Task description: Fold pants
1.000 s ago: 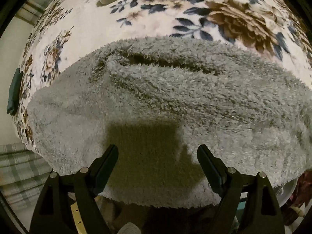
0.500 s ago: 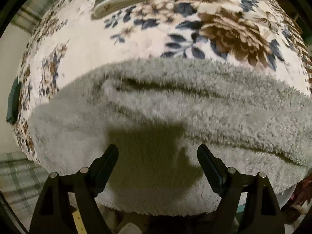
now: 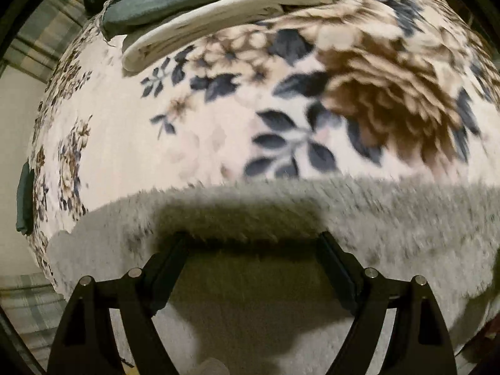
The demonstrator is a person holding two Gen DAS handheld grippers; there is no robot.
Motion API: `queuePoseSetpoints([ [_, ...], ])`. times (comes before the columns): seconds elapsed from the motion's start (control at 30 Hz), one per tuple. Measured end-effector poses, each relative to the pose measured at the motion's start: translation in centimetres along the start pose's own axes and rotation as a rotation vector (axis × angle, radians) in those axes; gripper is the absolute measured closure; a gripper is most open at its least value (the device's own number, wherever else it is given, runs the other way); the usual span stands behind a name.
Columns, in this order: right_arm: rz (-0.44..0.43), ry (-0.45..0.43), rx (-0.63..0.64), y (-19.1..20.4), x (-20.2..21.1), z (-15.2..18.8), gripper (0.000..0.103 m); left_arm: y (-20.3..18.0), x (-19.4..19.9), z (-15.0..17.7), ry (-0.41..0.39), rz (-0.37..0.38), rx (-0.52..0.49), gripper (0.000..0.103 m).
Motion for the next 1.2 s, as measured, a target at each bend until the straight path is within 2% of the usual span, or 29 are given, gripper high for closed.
queuePoseSetpoints([
  [0.07, -0.019, -0.042, 0.037, 0.4, 1.2, -0.2, 0.089, 0.3, -0.4, -0.6, 0.007, 0.011, 0.012, 0.020],
  [0.1, -0.035, -0.038, 0.074, 0.7, 1.7, -0.2, 0.089, 0.3, -0.4, -0.8, 0.012, 0.015, 0.016, 0.020],
  [0.13, -0.038, -0.025, 0.098, 0.8, 2.3, 0.0, 0.084, 0.5, -0.2, -0.8, 0.010, 0.023, 0.022, 0.020],
  [0.17, -0.033, -0.011, 0.127, 0.7, 3.1, 0.3, 0.074, 0.7, 0.2, -0.6, 0.006, 0.029, 0.025, 0.020],
  [0.2, -0.020, -0.024, 0.153, 0.4, 4.2, 0.6, 0.067, 0.8, 0.6, -0.2, 0.009, 0.039, 0.023, 0.020],
  [0.27, 0.021, -0.083, 0.216, -0.6, 6.8, 0.6, 0.050, 1.1, 1.5, 0.6, 0.006, 0.045, 0.026, 0.020],
  [0.37, 0.139, -0.138, 0.264, -2.0, 9.5, -0.4, 0.047, 1.8, 2.7, 2.0, 0.005, 0.037, 0.043, 0.020],
  [0.4, 0.135, -0.127, 0.237, -2.6, 9.7, -0.8, 0.047, 2.0, 3.0, 2.4, 0.007, 0.039, 0.059, 0.020],
  [0.47, 0.098, -0.066, 0.129, -3.9, 9.1, -1.8, 0.047, 1.9, 3.3, 3.1, 0.019, 0.061, 0.086, 0.020],
  [0.53, 0.072, 0.010, 0.068, -3.5, 7.0, -1.3, 0.047, 1.5, 3.4, 3.6, 0.029, 0.078, 0.114, 0.020],
  [0.67, -0.053, 0.177, 0.087, 2.1, 2.2, 2.8, 0.047, 1.3, 3.3, 4.2, 0.042, 0.063, 0.126, 0.020],
  [0.73, -0.048, 0.248, 0.107, 4.3, -0.6, 4.9, 0.047, 1.6, 3.3, 4.6, 0.041, 0.047, 0.126, 0.020],
  [0.8, -0.036, 0.306, 0.086, 5.4, -3.7, 6.6, 0.051, 2.1, 3.4, 5.0, 0.042, 0.037, 0.129, 0.020],
  [0.87, 0.005, 0.307, 0.040, 4.9, -5.8, 7.0, 0.097, 2.8, 3.4, 5.4, 0.041, 0.019, 0.128, 0.020],
  [0.9, 0.026, 0.305, 0.016, 4.3, -6.4, 7.0, 0.096, 3.2, 3.4, 5.6, 0.040, 0.013, 0.126, 0.020],
  [0.97, 0.007, 0.267, -0.006, 4.1, -6.2, 6.9, 0.099, 3.7, 3.4, 6.1, 0.041, 0.004, 0.123, 0.020],
  [1.13, -0.051, 0.098, 0.068, 5.9, -1.9, 5.2, 0.103, 4.1, 3.0, 6.4, 0.042, 0.008, 0.113, 0.020],
  [1.2, -0.063, 0.052, 0.095, 7.2, -0.9, 3.6, 0.103, 3.5, 2.7, 5.9, 0.045, 0.037, 0.100, 0.020],
])
Point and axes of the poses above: each gripper's, at about its wrist camera, not at the fingertips, and x roughly against the way its jaws point, y to its left, z to its underside, the point moved 6 cm from there along -x, roughly the way its jaws point, and after that the axes turned 1 degree about -z, right-handed, at the moved point
